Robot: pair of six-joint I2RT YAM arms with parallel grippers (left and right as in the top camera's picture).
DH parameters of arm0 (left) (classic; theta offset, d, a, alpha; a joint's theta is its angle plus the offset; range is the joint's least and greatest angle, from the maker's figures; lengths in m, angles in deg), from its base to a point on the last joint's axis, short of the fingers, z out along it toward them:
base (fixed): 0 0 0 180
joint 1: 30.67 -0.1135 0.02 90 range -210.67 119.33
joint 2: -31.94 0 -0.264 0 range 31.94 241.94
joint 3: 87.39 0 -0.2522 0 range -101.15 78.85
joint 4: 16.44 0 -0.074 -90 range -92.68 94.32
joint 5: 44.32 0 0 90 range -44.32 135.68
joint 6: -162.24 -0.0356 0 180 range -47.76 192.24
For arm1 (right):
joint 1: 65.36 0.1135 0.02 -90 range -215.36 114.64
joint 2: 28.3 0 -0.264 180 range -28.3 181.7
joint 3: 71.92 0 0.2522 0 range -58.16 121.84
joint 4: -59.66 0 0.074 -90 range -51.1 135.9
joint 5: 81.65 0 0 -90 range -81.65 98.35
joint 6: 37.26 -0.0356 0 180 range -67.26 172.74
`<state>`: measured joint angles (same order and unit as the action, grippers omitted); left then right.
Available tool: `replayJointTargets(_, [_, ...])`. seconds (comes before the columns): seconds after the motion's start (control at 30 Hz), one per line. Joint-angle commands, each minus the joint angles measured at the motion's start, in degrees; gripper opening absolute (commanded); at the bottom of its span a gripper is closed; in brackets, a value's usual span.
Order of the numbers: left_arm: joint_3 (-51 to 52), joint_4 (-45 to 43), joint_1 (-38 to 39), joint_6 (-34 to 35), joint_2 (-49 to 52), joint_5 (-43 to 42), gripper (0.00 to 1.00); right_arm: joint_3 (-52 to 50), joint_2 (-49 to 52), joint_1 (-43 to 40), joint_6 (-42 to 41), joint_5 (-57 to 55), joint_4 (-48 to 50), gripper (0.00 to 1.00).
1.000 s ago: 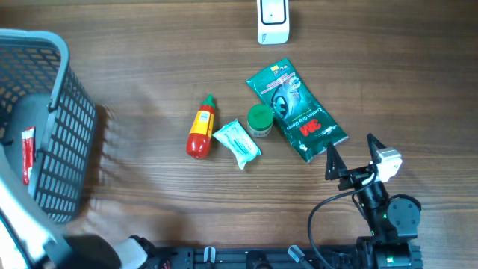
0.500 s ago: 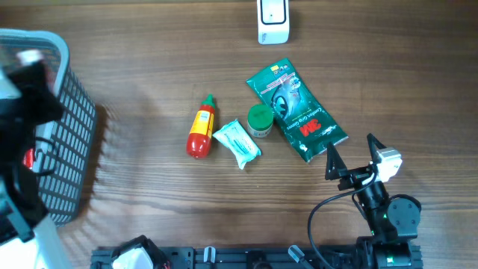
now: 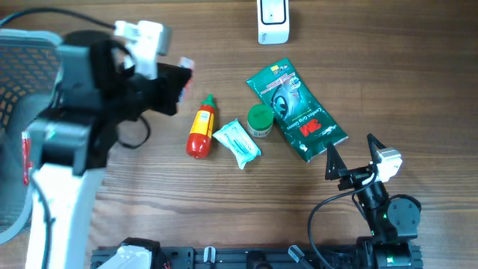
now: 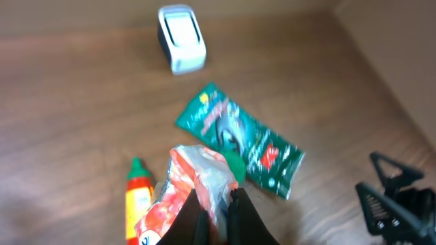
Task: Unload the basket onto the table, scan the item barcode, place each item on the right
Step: 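Lift the snack box out and drop it beside the jar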
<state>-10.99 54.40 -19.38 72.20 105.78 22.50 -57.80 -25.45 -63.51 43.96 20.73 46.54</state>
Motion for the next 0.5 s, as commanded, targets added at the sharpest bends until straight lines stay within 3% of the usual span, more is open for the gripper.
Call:
replayJointTargets(0.0, [-0.15, 0.90, 5.33, 0.55, 6.69, 4.46, 0.04, -0.07, 0.07, 0.28, -0.35, -0.39, 0.22, 1.00])
replayJointTargets(0.47, [-0.15, 0.83, 16.85, 0.76, 32.79, 10.19, 0.04, -0.07, 0.07, 0.28, -0.33, -0.42, 0.22, 1.00])
